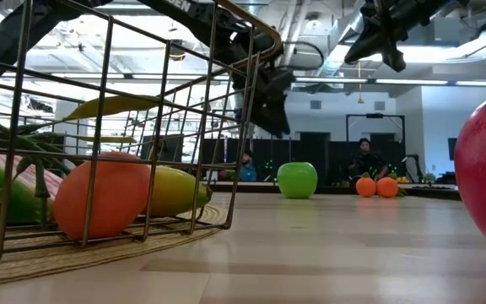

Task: Build produce basket
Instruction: Put the green apple into the gold wire basket

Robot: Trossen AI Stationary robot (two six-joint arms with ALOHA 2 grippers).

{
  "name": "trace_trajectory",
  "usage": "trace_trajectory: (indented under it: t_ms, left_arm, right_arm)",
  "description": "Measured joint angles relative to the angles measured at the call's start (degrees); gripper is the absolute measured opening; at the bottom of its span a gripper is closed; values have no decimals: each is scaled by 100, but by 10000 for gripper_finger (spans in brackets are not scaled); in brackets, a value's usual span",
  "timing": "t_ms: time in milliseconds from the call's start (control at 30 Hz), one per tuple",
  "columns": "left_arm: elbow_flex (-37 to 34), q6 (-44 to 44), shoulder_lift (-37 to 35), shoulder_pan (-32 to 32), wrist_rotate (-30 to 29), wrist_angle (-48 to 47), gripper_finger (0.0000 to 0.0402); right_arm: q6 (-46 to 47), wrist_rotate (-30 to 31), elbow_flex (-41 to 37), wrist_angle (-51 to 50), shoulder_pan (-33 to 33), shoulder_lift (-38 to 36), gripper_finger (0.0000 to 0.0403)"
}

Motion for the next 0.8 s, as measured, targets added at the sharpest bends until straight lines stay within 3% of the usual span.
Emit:
trace_trajectory:
  t_ms: [467,800]
  left_arm:
    - [2,525,126,-168,-4,120,119]
    - [5,539,405,-136,312,428,119]
  right_arm:
    - [4,-3,0,-31,6,39,2]
    - [0,1,0,-28,4,39,2]
